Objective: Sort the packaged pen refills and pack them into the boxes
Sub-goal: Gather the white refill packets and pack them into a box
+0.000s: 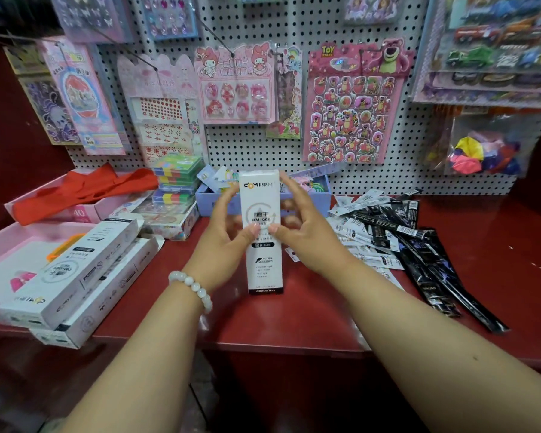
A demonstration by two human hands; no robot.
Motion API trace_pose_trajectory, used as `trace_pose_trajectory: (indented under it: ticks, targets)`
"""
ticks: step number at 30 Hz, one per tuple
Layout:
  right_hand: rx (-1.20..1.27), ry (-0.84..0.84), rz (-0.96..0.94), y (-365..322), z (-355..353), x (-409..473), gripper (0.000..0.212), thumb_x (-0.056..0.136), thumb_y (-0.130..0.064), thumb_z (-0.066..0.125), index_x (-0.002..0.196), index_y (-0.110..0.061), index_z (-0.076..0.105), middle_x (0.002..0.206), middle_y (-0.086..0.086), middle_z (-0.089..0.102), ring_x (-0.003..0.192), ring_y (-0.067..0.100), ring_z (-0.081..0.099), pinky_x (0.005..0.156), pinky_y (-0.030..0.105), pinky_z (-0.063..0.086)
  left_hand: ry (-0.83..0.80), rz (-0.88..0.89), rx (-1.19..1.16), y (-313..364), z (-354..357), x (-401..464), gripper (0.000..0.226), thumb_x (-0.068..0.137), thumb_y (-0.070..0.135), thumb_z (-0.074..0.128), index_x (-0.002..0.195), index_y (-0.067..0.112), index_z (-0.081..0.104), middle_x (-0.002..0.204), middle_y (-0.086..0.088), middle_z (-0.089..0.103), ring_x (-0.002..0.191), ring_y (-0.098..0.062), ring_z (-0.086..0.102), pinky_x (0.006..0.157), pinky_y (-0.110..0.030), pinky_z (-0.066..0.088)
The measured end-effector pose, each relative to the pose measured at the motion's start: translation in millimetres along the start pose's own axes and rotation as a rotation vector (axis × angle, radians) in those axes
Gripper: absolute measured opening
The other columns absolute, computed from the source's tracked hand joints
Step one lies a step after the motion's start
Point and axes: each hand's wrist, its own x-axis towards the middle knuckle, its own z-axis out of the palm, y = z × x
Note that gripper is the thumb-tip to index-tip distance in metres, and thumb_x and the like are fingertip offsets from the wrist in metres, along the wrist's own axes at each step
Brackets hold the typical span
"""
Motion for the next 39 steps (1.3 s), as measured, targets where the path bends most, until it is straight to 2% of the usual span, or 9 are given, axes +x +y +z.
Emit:
trace_pose_trajectory:
  ticks: [4, 9, 15, 18, 22, 26, 29, 35, 39]
  targets:
    - [-0.294, 0.005, 0.203, 28.7, 10.2, -11.8, 0.06, 0.088, -0.01, 0.061, 0.141, -0.026, 0.039, 0.11, 0.001, 0.052, 0.07, 0.005, 0.06, 0.082, 0.027, 0.049, 0.147, -0.232, 0.264, -19.5, -2.2, -1.6, 0.06, 0.092, 0.008, 0.056, 0.144, 0.022, 0.028, 0.116, -0.002, 0.06, 0.11, -0.017, 0.057, 0.094, -0.032, 0.043]
    - [-0.626, -0.212, 0.129, 32.3, 20.4, -24.6, 0.035, 0.099, -0.022, 0.042, 0.129, -0.012, 0.058, 0.143, 0.006, 0.046, 0.133, 0.017, 0.039, 0.107, 0.015, 0.021, 0.088, -0.26, 0.677, -20.3, -5.7, -8.0, 0.034, 0.094, 0.005, 0.046, 0.126, 0.005, 0.056, 0.133, -0.012, 0.051, 0.121, -0.025, 0.049, 0.093, -0.022, 0.033]
    - [-0.638, -0.313, 0.143, 38.1, 35.8, -33.7, 0.053, 0.1, -0.041, 0.031, 0.15, -0.028, 0.019, 0.158, -0.003, 0.019, 0.145, 0.009, 0.014, 0.119, 0.03, 0.013, 0.053, -0.338, 0.445, -9.4, -6.5, -15.6, 0.03, 0.1, 0.02, 0.036, 0.116, 0.012, 0.061, 0.113, 0.003, 0.055, 0.105, -0.012, 0.049, 0.087, -0.02, 0.03]
    - [-0.554, -0.351, 0.228, 42.4, 39.5, -28.6, 0.05, 0.101, -0.04, 0.028, 0.149, -0.026, 0.022, 0.159, -0.006, 0.015, 0.145, 0.006, 0.011, 0.119, 0.027, 0.008, 0.096, -0.37, 0.331, -11.5, -9.2, -17.6, 0.031, 0.1, 0.026, 0.038, 0.121, 0.016, 0.058, 0.125, 0.002, 0.055, 0.119, -0.014, 0.048, 0.096, -0.024, 0.031]
    - [-0.158, -0.14, 0.26, 46.1, 34.6, -30.6, 0.049, 0.089, -0.057, 0.03, 0.13, -0.036, 0.049, 0.139, -0.008, 0.051, 0.131, 0.009, 0.044, 0.115, 0.036, 0.028, -0.034, -0.305, 0.726, -18.9, -6.9, -20.3, 0.047, 0.092, 0.035, 0.052, 0.137, 0.021, 0.047, 0.149, -0.003, 0.031, 0.137, -0.017, 0.029, 0.103, -0.018, 0.02]
    - [-0.338, 0.047, 0.196, 44.9, 23.1, -36.4, 0.055, 0.082, -0.061, 0.026, 0.099, -0.023, 0.062, 0.102, -0.002, 0.065, 0.099, 0.017, 0.061, 0.093, 0.04, 0.046, -0.04, -0.335, 1.011, -26.5, -8.1, -17.1, 0.061, 0.089, 0.032, 0.051, 0.145, 0.022, 0.032, 0.155, -0.008, 0.017, 0.139, -0.03, 0.025, 0.111, -0.032, 0.025]
    - [-0.54, 0.083, 0.158, 44.5, 17.3, -37.7, 0.031, 0.096, -0.042, 0.038, 0.088, -0.019, 0.057, 0.089, -0.005, 0.06, 0.086, 0.014, 0.055, 0.078, 0.032, 0.042, 0.022, -0.378, 1.095, -29.2, -19.4, -10.4, 0.06, 0.09, 0.029, 0.047, 0.147, 0.021, 0.029, 0.154, -0.007, 0.021, 0.135, -0.032, 0.03, 0.108, -0.036, 0.03]
    - [-0.64, 0.026, 0.214, 51.5, 13.8, -33.8, 0.025, 0.098, -0.037, 0.039, 0.091, -0.021, 0.058, 0.093, -0.002, 0.058, 0.094, 0.017, 0.052, 0.081, 0.032, 0.039, 0.076, -0.303, 1.321, -33.6, -29.9, -15.5, 0.055, 0.095, 0.043, 0.034, 0.145, 0.021, 0.03, 0.152, -0.003, 0.029, 0.138, -0.027, 0.023, 0.11, -0.04, 0.025]
    - [-0.816, -0.2, 0.144, 50.3, 24.0, -32.1, 0.037, 0.097, -0.046, 0.035, 0.123, -0.028, 0.055, 0.126, -0.007, 0.056, 0.123, 0.015, 0.044, 0.102, 0.034, 0.032, 0.171, -0.218, 1.313, -27.2, -38.6, -20.3, 0.059, 0.093, 0.048, 0.027, 0.141, 0.014, 0.038, 0.148, -0.007, 0.037, 0.138, -0.026, 0.027, 0.114, -0.041, 0.021]
